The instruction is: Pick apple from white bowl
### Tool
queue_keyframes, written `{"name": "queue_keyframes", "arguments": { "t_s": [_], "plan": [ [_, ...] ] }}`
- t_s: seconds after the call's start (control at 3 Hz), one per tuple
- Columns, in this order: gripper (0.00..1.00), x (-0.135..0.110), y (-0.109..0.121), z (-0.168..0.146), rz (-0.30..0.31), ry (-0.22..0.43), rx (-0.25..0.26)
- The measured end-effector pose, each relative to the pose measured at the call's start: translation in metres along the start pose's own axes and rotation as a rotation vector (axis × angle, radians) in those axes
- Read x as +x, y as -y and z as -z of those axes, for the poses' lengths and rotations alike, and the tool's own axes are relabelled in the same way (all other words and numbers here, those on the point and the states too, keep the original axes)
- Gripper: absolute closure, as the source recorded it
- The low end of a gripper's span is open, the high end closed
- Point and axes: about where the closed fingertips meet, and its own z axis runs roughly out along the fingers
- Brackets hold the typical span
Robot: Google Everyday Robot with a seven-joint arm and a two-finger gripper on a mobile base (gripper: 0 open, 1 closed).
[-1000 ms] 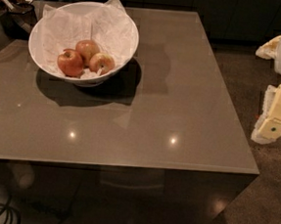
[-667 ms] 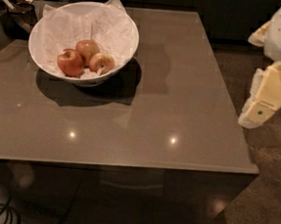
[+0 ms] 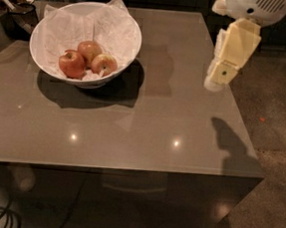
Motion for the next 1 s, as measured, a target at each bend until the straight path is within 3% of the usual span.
{"name": "queue_keyframes", "arguments": {
  "t_s": [0.33,0.67,1.0],
  "plan": [
    [0.0,-0.004,0.003,0.003,0.002,0.012,0.021],
    [0.0,-0.026,0.016,-0.015,-0.008,0.051,0.004],
    [0.0,-0.058,0.032,-0.043,0.015,0.046,-0.042]
  ]
}}
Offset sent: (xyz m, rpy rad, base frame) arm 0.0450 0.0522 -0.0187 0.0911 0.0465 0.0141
